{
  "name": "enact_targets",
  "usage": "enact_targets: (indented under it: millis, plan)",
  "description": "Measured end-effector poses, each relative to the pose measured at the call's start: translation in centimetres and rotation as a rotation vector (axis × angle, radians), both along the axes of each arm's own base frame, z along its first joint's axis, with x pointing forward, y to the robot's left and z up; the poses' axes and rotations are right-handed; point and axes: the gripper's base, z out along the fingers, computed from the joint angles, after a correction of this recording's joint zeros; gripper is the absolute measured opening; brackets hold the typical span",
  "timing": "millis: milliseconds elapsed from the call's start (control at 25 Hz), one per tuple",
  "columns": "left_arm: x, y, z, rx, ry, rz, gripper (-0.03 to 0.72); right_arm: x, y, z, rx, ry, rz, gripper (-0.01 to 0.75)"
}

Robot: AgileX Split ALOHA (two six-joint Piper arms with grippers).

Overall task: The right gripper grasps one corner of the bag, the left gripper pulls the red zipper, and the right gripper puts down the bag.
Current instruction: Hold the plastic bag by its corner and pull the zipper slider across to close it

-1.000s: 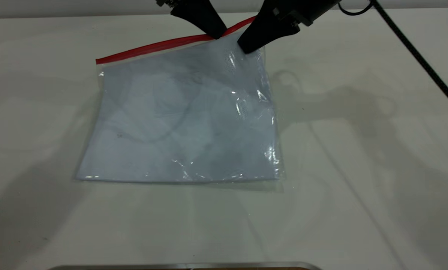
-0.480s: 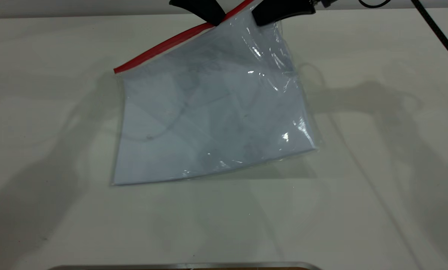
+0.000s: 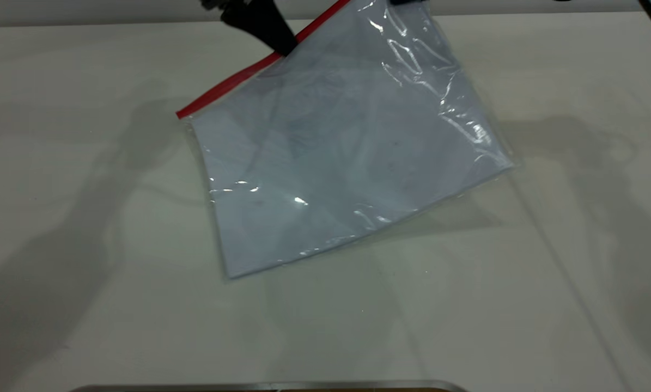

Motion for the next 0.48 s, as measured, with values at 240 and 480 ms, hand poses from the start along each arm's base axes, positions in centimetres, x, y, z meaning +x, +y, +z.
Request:
enact_targets:
  millis: [240, 480]
  plan:
    - [0.3, 1.3, -1.6, 0.021, 0.026, 0.023, 0.069, 0.3, -0.9, 0.2, 0.021, -0.001, -0.026, 0.034]
    - [0.8, 3.3, -1.8, 0.045, 0.027, 0.057, 0.069, 0.7, -2.3, 0.4, 0.051, -0.018, -0.065, 0.034]
